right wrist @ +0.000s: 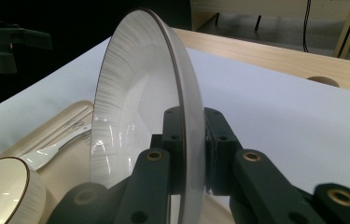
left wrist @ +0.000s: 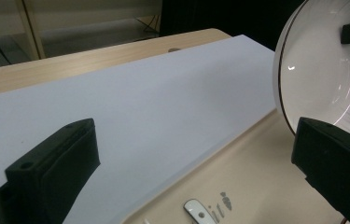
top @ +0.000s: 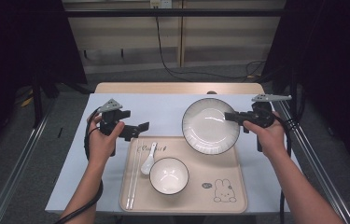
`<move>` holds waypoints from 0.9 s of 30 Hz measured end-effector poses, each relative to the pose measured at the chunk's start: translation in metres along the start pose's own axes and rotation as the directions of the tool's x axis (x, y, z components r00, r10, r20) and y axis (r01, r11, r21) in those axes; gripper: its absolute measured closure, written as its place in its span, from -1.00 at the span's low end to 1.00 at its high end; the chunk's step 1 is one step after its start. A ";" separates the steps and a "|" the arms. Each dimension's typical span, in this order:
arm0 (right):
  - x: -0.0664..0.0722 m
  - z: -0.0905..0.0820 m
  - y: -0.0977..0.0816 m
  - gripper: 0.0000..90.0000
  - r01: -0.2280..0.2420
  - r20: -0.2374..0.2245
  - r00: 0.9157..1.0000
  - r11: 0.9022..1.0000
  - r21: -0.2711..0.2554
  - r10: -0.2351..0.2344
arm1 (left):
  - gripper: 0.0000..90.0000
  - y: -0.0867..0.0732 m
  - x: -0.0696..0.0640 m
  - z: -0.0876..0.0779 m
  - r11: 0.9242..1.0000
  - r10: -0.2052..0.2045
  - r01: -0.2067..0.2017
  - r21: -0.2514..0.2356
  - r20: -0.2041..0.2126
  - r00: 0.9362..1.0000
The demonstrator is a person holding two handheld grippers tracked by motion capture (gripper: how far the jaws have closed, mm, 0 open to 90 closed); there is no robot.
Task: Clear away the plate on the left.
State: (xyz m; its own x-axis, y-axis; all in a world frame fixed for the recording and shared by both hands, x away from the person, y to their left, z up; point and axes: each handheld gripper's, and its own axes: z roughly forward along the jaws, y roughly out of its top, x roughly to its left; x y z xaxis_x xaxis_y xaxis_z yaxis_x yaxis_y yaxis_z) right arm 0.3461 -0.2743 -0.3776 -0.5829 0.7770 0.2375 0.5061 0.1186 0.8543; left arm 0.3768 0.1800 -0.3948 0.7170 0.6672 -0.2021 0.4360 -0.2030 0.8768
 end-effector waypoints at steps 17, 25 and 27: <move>-0.001 -0.004 -0.007 0.80 -0.014 0.008 1.000 1.000 0.017 0.014 | -0.97 -0.015 0.005 -0.021 1.000 -0.024 0.024 -0.018 0.002 1.000; -0.002 -0.005 -0.016 0.80 -0.032 0.009 0.999 0.999 0.033 0.031 | -0.96 -0.016 0.005 -0.026 1.000 -0.018 0.018 -0.019 -0.010 1.000; -0.002 -0.005 -0.018 0.80 -0.029 0.007 1.000 0.999 0.037 0.029 | -0.96 -0.017 0.004 -0.026 1.000 -0.018 0.018 -0.016 -0.009 1.000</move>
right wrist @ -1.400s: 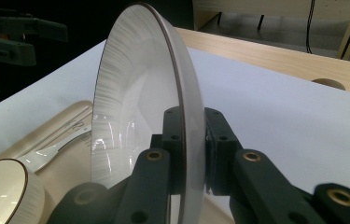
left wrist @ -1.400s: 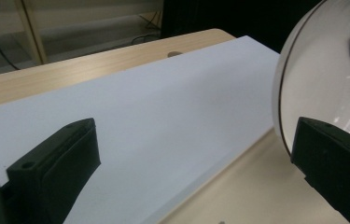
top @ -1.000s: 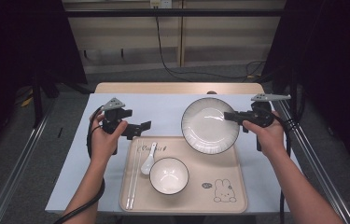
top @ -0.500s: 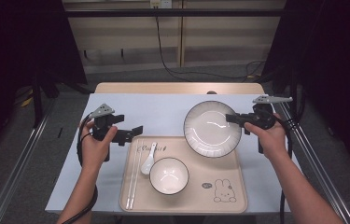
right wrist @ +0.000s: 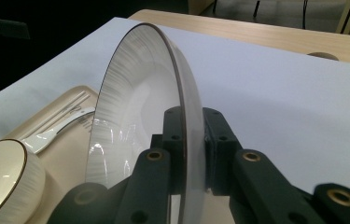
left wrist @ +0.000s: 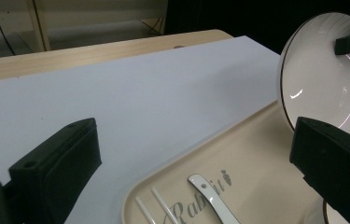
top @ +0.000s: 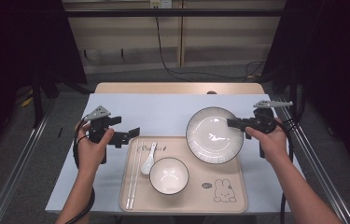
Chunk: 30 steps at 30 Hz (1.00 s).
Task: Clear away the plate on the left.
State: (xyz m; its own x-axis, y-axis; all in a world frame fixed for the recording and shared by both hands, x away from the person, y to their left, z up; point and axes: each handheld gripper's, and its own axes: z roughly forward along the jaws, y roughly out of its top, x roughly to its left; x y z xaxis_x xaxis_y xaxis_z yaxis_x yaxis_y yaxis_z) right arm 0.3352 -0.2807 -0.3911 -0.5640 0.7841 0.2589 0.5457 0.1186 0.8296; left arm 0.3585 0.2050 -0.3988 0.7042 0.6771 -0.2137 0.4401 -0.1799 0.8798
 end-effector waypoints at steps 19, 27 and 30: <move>0.000 0.007 -0.017 0.81 -0.004 -0.003 1.000 0.999 0.052 0.004 | -0.96 -0.002 0.003 0.001 1.000 0.009 -0.009 0.007 -0.012 1.000; 0.000 0.012 -0.020 0.81 -0.006 -0.013 1.000 0.998 0.069 0.007 | -0.96 -0.002 0.002 0.002 1.000 0.006 -0.006 0.011 -0.019 1.000; 0.001 0.014 -0.022 0.81 -0.010 -0.015 1.000 0.998 0.068 0.011 | -0.96 -0.002 0.002 0.002 1.000 0.007 -0.007 0.012 -0.020 1.000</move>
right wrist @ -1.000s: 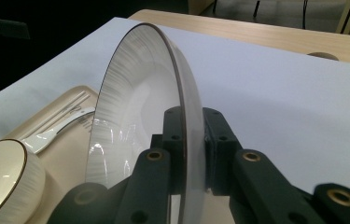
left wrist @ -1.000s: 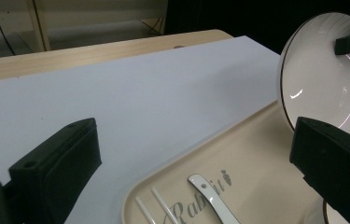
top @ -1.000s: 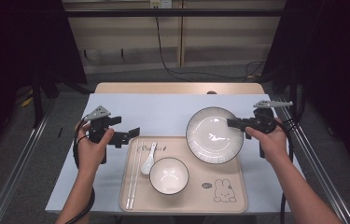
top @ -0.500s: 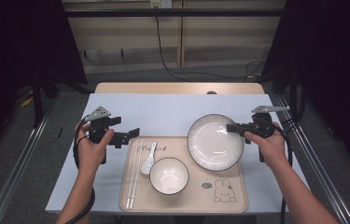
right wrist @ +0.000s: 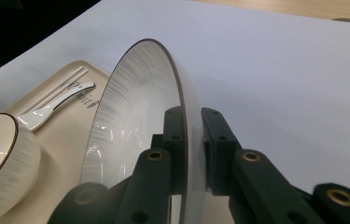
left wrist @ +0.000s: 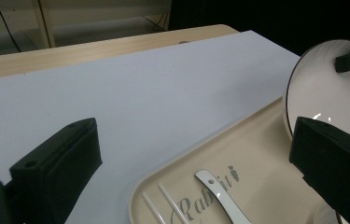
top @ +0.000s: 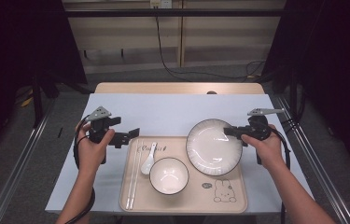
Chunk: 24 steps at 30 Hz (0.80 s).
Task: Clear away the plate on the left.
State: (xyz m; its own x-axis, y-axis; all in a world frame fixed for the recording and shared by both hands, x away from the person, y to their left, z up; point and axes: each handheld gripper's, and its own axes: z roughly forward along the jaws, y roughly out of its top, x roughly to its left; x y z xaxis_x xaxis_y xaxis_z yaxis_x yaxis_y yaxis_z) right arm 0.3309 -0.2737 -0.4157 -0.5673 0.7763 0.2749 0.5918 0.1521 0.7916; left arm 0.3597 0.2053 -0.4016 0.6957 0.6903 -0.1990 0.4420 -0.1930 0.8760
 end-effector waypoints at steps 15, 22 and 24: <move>0.000 0.007 -0.005 0.82 -0.023 -0.030 0.999 1.000 0.000 0.023 | -0.94 0.000 0.002 0.000 1.000 0.014 -0.014 0.009 -0.014 1.000; -0.001 0.009 -0.007 0.81 -0.025 -0.021 0.999 1.000 -0.005 0.025 | -0.95 -0.001 0.002 0.000 1.000 0.008 -0.008 0.006 -0.012 1.000; -0.001 0.010 -0.008 0.81 -0.022 -0.022 1.000 1.000 -0.008 0.022 | -0.95 -0.001 0.002 0.000 1.000 0.008 -0.008 0.006 -0.013 1.000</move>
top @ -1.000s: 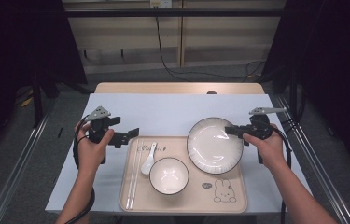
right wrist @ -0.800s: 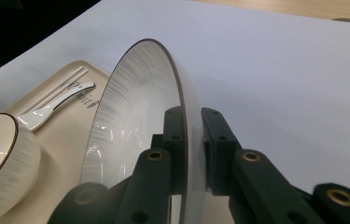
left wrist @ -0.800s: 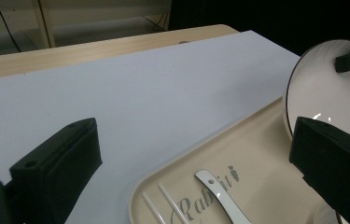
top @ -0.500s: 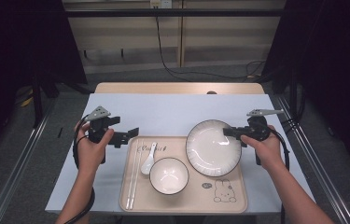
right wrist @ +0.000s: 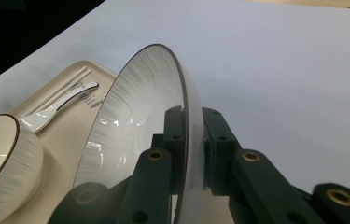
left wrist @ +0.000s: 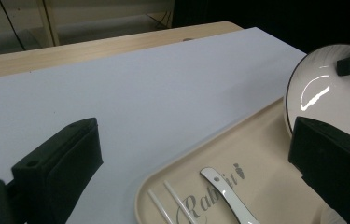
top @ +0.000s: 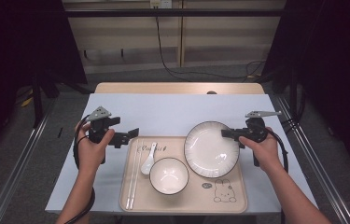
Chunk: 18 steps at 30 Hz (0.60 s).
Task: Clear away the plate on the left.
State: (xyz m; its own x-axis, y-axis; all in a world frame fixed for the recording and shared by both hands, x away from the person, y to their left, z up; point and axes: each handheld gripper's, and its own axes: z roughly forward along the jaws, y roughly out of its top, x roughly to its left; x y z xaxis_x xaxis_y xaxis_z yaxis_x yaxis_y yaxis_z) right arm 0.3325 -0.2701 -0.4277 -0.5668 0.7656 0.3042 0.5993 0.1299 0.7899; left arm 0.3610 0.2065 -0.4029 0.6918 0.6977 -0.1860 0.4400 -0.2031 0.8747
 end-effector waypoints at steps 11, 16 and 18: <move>0.002 0.000 -0.005 0.78 0.025 0.029 0.999 1.000 0.001 -0.025 | -0.94 0.000 0.000 0.000 1.000 0.004 -0.004 0.012 0.000 1.000; 0.003 0.000 -0.007 0.75 0.036 0.035 0.999 0.999 0.022 -0.037 | -0.94 0.000 0.000 0.001 1.000 0.003 -0.003 0.009 0.004 1.000; 0.004 0.000 -0.009 0.74 0.043 0.033 0.998 0.999 0.025 -0.044 | -0.94 0.000 0.000 0.002 1.000 0.007 -0.007 0.010 0.006 1.000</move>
State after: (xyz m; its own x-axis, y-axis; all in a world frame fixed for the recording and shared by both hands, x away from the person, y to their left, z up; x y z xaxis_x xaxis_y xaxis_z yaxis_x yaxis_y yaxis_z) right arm 0.3252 -0.2681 -0.4337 -0.5741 0.7792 0.2515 0.5882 0.1788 0.7887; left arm 0.3616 0.2051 -0.4037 0.6985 0.6919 -0.1829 0.4411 -0.2150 0.8713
